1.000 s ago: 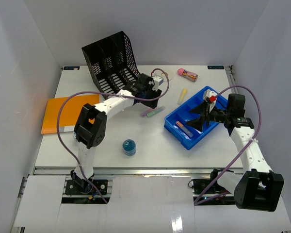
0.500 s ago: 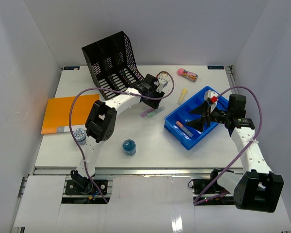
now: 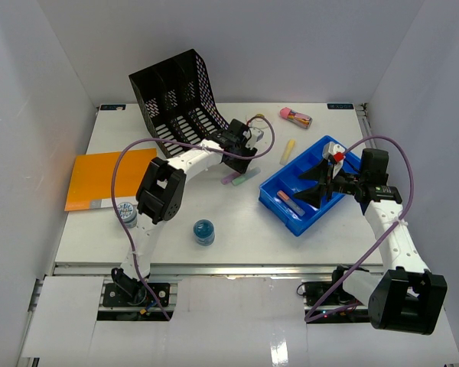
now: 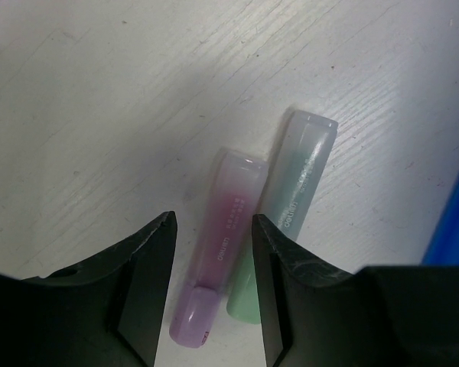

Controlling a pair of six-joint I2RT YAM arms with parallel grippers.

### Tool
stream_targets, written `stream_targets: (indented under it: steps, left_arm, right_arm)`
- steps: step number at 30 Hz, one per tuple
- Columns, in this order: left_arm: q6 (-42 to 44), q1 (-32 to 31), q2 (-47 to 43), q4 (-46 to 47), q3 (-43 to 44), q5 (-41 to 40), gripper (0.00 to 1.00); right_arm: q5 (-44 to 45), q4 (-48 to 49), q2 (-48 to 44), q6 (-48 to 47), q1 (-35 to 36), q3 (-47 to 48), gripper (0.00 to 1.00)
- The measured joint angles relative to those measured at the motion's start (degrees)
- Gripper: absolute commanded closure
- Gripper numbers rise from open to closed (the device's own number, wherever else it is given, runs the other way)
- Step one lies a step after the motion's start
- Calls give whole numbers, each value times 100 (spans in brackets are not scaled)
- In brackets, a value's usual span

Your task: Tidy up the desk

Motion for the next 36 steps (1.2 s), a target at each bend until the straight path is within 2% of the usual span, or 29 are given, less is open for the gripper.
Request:
stream_targets:
  steps: [6,9,14,21,26,29,32,36]
  left_arm:
    - [67,0,-7,97,-276,-123,52]
    - [76,-10,-36,183,-349,-145,60]
    - [43,-11,-141,321,-535,-179,80]
    - [-123,-15,-633,392,-1221,-211,98]
    - [-423,-15,-1440,328,-1809,-231,100]
    - [-823,-15,-2345,509,-2397,-157,100]
    - [-1433,-15,-3407,939,-3052,75,100]
    - [-2636,-15,-4524,2247,-4250,508,100]
  right_arm:
    - [-28,0,3,-1,-5,-2,24]
    - [-38,0,4,-1,-28,-2,24]
    - [-39,0,6,-4,-37,-2,24]
    - [-18,-22,33,-76,-70,-95,25]
    - [120,-23,31,-191,-70,-224,27]
    - [191,165,31,38,-17,-389,27]
    - [434,463,31,553,146,-507,27]
    - [1141,997,69,1725,787,-494,24]
